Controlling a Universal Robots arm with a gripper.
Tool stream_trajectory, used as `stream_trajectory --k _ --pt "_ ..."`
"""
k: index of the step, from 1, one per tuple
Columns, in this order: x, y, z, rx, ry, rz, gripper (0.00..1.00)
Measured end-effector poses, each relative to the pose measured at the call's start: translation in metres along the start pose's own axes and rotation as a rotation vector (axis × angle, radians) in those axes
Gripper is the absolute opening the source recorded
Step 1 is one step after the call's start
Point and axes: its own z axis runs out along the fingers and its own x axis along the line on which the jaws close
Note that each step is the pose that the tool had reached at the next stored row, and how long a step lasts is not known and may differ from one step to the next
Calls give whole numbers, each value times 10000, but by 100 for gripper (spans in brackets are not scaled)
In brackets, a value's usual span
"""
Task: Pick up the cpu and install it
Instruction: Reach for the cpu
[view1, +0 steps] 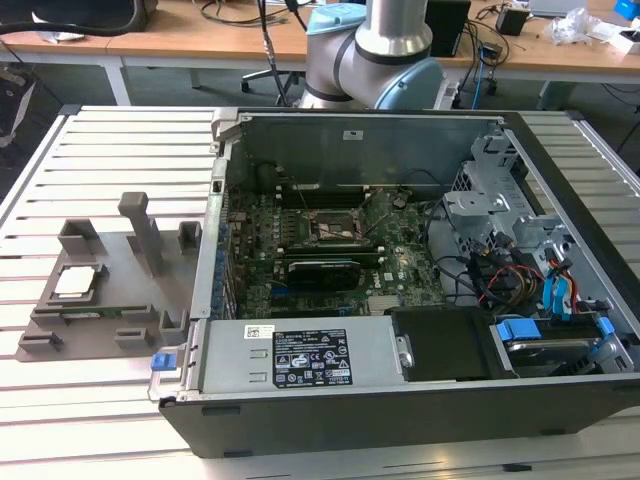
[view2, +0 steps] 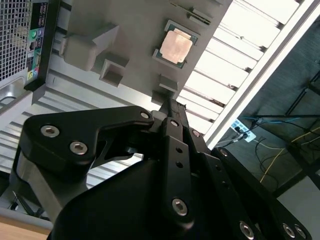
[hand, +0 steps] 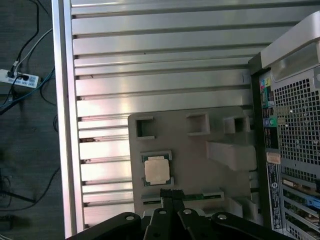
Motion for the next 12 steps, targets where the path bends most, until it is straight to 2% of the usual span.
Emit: stream_trajectory --k 3,12 --pt "94 -7 -1 0 0 -1 11" --pt "273 -20 -2 0 0 1 11"
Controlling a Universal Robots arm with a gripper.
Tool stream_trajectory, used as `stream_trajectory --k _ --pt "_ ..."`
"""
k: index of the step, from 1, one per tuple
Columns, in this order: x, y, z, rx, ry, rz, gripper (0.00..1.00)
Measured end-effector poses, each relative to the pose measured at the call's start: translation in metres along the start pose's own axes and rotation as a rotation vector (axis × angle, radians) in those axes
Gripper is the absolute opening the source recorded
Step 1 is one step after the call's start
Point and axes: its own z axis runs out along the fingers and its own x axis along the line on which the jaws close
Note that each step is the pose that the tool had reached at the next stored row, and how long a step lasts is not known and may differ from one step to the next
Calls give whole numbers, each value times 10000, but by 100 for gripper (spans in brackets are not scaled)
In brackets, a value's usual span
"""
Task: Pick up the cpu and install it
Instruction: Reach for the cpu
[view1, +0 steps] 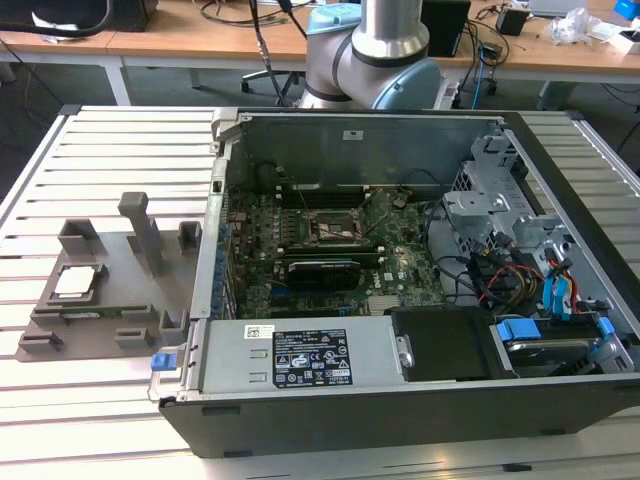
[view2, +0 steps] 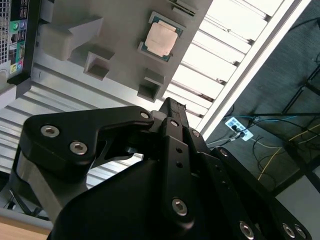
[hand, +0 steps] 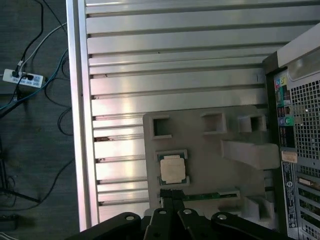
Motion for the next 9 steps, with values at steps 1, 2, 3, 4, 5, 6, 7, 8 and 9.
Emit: stream_trajectory --k 1,2,3,4,5,6,7,8,9 --pt "20 -2 0 -1 0 0 11" --pt "43 -3 0 0 0 0 11" --pt "70 -5 0 0 0 -1 11" --pt "99 -7 0 0 0 0 11" --pt "111 -8 -1 1 0 -1 11" --pt "129 -9 -1 0 0 -1 11" --pt "170 -12 -1 1 1 -1 11" --pt "186 -13 0 1 0 -1 11" --pt "203 -14 0 1 0 -1 11"
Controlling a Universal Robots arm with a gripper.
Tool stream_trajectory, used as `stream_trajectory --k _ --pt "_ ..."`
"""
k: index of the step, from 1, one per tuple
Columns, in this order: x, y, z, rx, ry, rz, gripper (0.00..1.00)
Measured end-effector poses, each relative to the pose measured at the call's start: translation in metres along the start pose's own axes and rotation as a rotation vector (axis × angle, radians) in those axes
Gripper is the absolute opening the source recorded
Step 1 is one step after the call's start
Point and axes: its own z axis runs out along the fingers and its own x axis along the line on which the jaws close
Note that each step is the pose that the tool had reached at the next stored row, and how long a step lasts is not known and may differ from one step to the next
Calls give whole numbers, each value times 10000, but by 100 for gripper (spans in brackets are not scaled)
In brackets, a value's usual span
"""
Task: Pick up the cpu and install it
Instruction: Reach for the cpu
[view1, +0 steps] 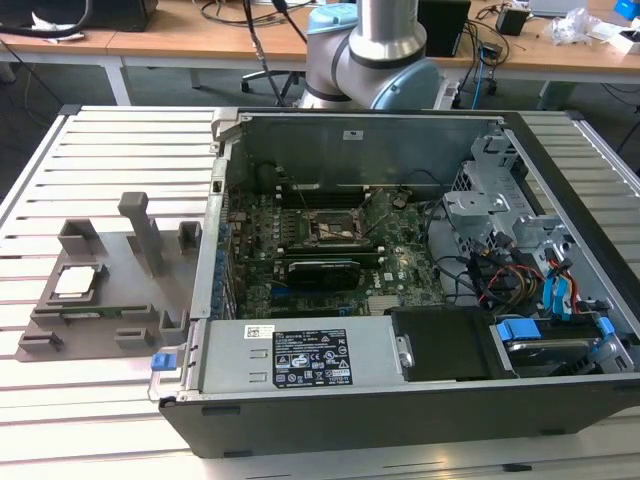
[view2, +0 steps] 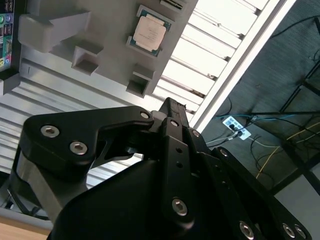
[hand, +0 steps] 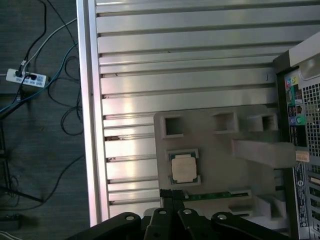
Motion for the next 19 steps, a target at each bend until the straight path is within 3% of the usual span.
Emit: stream_trajectory --k 19 --pt "353 -23 0 4 -1 0 11"
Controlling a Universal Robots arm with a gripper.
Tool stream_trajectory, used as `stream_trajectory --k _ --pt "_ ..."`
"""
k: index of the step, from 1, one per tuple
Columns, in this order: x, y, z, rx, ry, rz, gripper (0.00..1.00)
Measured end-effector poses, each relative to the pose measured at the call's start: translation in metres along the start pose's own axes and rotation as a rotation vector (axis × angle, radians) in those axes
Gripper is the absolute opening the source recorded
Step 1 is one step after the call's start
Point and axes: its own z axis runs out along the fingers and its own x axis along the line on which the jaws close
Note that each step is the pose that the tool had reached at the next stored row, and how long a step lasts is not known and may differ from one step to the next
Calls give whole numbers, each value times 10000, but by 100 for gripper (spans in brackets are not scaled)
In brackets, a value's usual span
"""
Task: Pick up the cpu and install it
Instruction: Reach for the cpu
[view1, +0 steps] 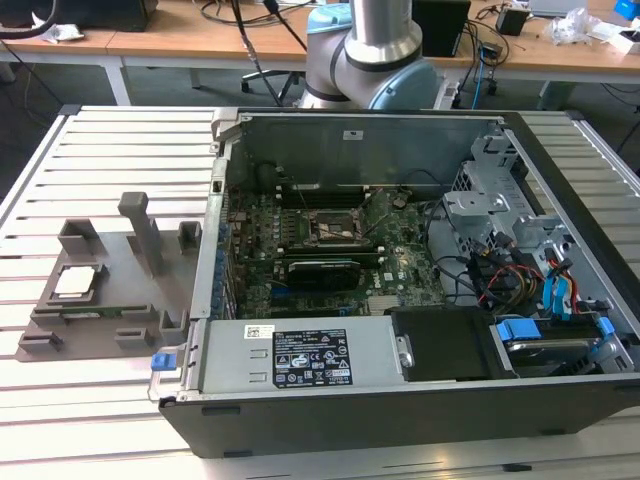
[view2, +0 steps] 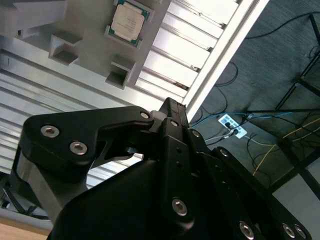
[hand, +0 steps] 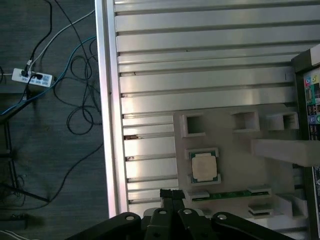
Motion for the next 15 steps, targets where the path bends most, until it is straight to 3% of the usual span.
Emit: stream_trajectory --k 5,9,11,15 --pt "94 -5 0 3 1 0 11" --pt "80 -3 1 2 0 1 11" --pt "6 3 4 2 2 1 11" --pt "-375 29 47 16 179 8 11"
